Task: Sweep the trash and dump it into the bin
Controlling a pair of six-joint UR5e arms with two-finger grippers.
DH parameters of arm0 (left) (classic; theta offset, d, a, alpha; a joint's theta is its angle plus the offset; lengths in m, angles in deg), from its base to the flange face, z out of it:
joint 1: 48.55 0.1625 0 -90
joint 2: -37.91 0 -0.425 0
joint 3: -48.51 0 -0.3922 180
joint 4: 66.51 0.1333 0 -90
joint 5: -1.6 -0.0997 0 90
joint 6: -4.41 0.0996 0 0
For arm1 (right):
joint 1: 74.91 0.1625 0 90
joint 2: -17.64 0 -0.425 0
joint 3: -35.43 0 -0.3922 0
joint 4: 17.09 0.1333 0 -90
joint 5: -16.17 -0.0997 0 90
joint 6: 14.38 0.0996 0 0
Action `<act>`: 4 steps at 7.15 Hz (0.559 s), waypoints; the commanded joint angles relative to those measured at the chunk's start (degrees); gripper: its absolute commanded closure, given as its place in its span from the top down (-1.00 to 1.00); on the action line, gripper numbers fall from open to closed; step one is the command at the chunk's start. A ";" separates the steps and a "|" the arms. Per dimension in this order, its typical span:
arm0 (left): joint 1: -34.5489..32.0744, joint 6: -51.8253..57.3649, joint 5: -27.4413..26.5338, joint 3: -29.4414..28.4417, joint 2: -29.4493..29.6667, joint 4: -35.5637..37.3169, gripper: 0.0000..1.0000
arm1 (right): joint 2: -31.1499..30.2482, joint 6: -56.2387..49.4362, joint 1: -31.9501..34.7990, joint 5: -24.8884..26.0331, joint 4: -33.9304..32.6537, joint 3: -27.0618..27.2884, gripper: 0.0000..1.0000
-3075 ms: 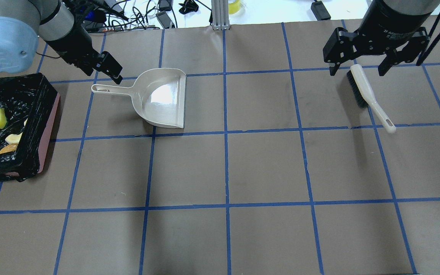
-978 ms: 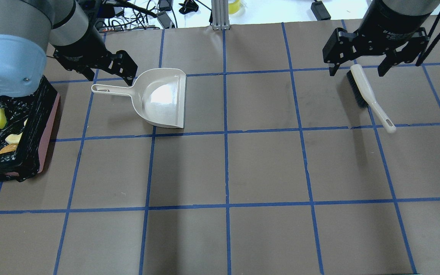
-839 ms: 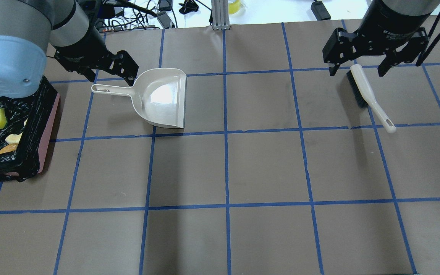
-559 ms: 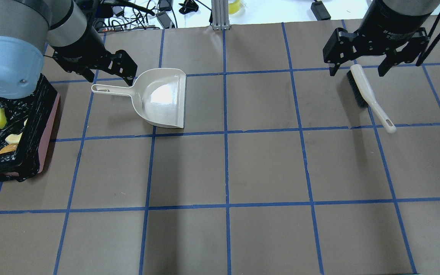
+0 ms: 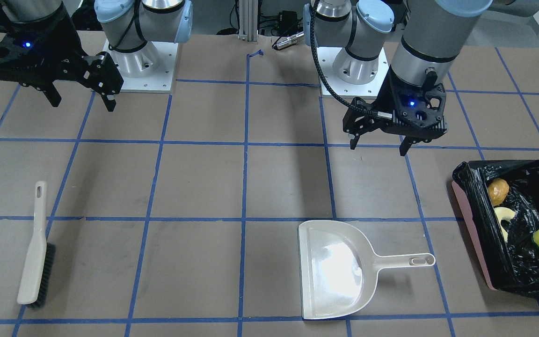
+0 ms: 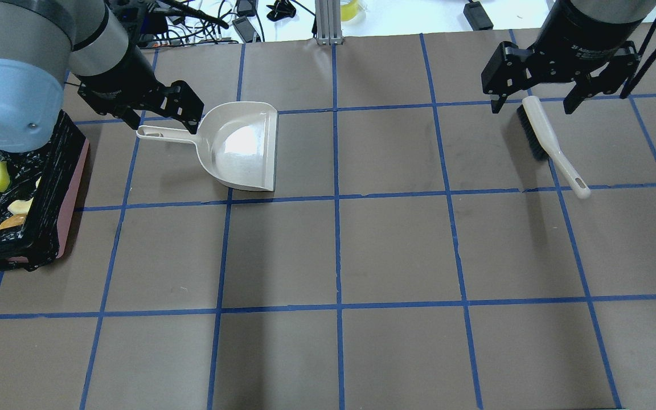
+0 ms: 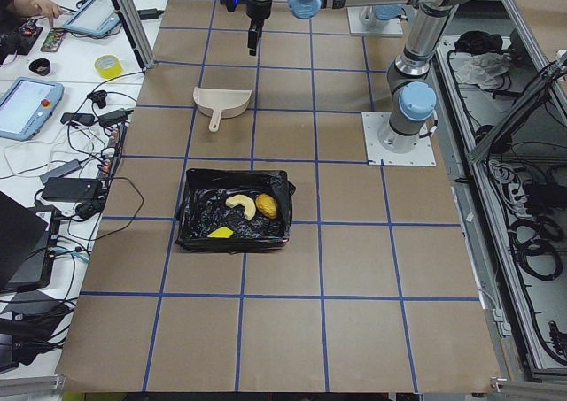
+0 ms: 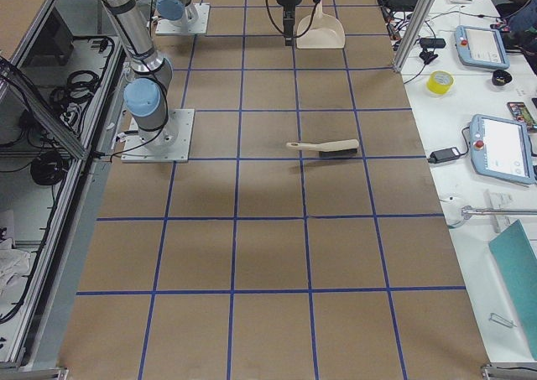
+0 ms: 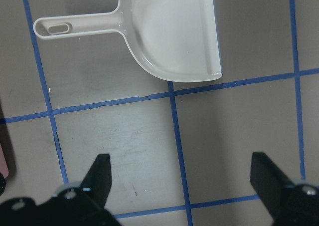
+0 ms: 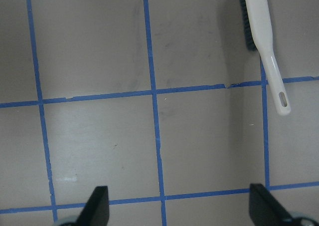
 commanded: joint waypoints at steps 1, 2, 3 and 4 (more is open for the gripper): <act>0.27 -0.03 0.31 -0.03 -0.52 0.03 1.00 | 0.00 0.00 0.08 0.00 0.00 0.00 1.00; 0.27 -0.03 0.31 0.49 -0.43 0.03 1.00 | 0.00 0.00 0.08 0.00 0.00 0.00 1.00; 0.44 0.06 0.31 0.58 -0.17 -0.05 1.00 | 0.00 0.00 -0.01 0.00 0.00 0.00 1.00; 0.45 0.06 0.31 0.50 -0.16 0.03 1.00 | 0.00 0.00 0.08 0.00 0.00 0.00 1.00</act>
